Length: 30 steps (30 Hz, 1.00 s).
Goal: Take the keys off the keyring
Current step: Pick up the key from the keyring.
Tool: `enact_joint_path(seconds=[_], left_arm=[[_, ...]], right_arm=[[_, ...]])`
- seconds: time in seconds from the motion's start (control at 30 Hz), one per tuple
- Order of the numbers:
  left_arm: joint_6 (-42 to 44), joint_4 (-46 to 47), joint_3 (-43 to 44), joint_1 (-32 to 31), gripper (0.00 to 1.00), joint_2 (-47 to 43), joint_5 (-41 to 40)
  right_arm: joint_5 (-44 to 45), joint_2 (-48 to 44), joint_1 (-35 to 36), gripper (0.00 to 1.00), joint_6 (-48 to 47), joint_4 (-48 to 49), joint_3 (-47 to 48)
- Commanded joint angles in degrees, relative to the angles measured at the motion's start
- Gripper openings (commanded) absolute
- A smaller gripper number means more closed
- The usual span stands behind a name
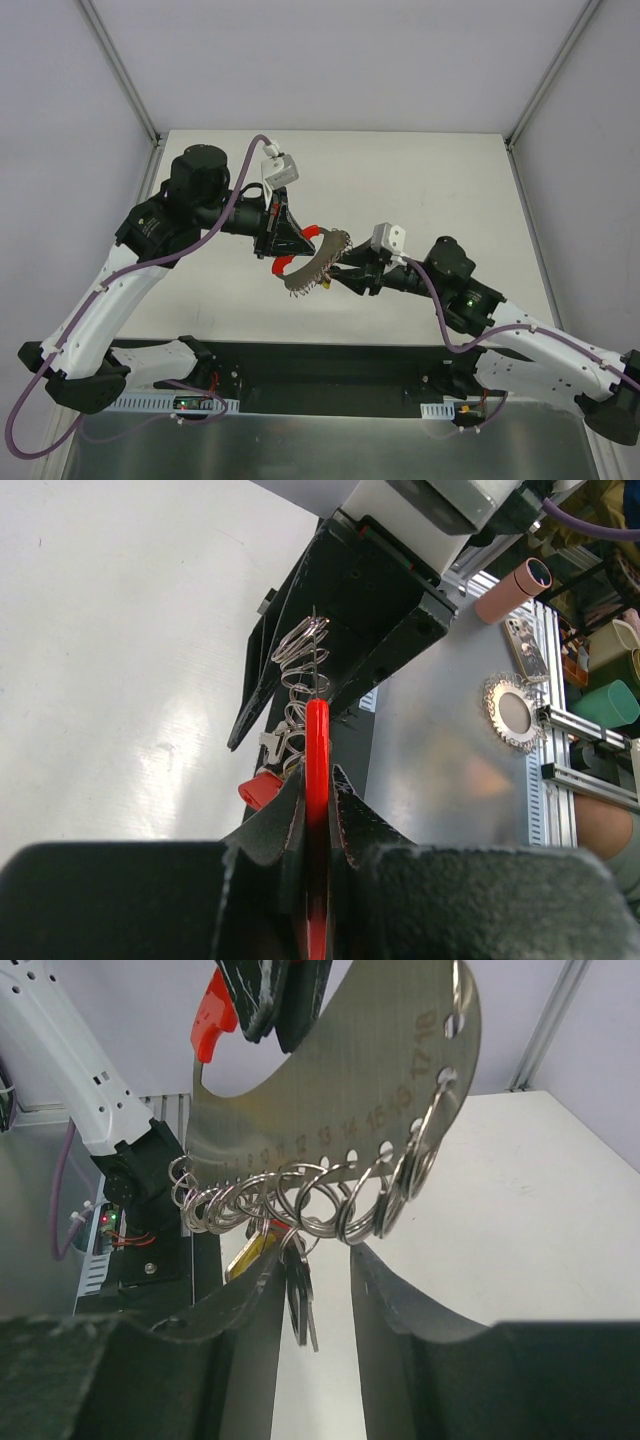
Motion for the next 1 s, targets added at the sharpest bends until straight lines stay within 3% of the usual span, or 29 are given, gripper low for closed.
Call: enact_joint_path(seconds=[0.0, 0.13, 0.27, 0.47, 0.7, 0.87, 0.97], left_arm=[[-0.4, 1.7, 0.8, 0.3, 0.0, -0.7, 1.0], [-0.4, 1.6, 0.4, 0.3, 0.0, -1.1, 0.7], [-0.3, 1.6, 0.3, 0.3, 0.0, -1.5, 0.2], [0.2, 1.1, -0.4, 0.3, 0.0, -1.8, -0.9], [0.7, 0.7, -0.4, 0.4, 0.0, -1.7, -1.3], [0.9, 0.4, -0.3, 0.3, 0.0, -1.4, -1.9], [1.1, 0.1, -0.4, 0.3, 0.0, -1.2, -2.1]], right_arm=[[-0.5, 1.2, 0.5, 0.35, 1.8, 2.4, 2.9], [0.7, 1.7, 0.7, 0.35, 2.2, 1.9, 2.7], [4.6, 1.1, 0.9, 0.23, 1.4, 0.2, 2.7], [9.9, -1.2, 0.9, 0.15, -0.4, -2.5, 1.7], [11.6, -1.6, 0.9, 0.15, -1.2, -4.8, 1.9], [9.8, -1.1, 0.9, 0.28, -1.1, -5.1, 2.4], [10.6, -1.2, 0.9, 0.27, -1.1, -5.0, 2.4]])
